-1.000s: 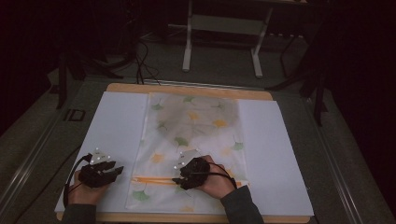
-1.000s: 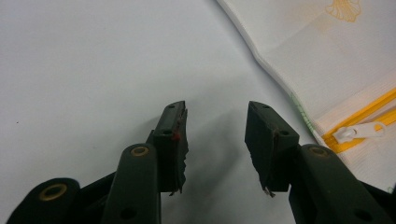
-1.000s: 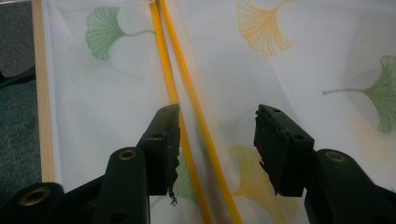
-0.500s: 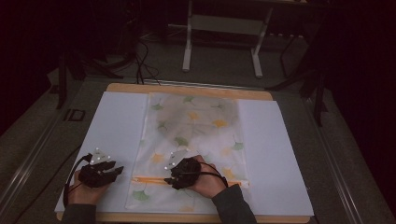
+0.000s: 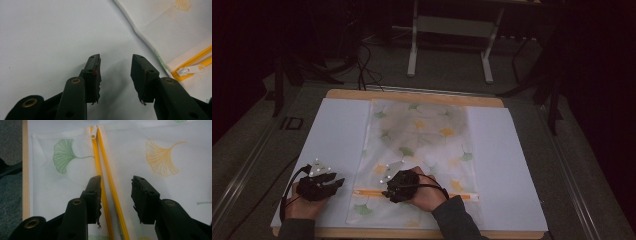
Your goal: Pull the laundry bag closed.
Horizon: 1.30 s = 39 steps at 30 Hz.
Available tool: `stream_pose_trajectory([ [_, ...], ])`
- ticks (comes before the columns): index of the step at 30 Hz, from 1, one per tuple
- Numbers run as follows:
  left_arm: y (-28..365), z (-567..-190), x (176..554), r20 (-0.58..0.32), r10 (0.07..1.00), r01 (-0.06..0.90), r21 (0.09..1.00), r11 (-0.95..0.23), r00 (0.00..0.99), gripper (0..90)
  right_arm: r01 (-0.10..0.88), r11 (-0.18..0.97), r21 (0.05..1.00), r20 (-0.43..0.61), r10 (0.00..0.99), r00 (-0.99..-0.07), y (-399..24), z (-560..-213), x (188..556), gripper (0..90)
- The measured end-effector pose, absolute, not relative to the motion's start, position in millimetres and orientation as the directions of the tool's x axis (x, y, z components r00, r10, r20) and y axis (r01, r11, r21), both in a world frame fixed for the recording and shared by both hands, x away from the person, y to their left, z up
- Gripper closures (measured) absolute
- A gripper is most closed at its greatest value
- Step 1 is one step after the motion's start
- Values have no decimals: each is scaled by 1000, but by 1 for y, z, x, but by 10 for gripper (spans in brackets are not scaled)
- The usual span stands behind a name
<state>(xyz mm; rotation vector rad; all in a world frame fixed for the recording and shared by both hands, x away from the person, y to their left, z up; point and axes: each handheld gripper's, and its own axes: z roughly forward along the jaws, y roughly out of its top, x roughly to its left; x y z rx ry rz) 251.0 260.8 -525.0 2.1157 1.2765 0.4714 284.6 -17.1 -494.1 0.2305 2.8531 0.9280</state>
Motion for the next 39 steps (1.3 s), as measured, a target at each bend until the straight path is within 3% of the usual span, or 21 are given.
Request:
stream_pose_trajectory([
  [7, 261, -525, 250, -13, 884, 662, 667, -341, 468, 598, 97, 801, 590, -85, 181, -980, -9, -494, 285, 672],
  [20, 262, -523, 250, -6, 884, 653, 677, -340, 467, 600, 94, 795, 600, -84, 179, -980, 4, -494, 284, 692],
  [26, 262, -523, 249, -4, 884, 653, 676, -342, 467, 600, 81, 799, 596, -82, 161, -984, 13, -496, 282, 766],
  [39, 263, -523, 249, -4, 883, 653, 675, -343, 469, 600, 62, 803, 592, -87, 141, -986, 33, -498, 279, 813],
])
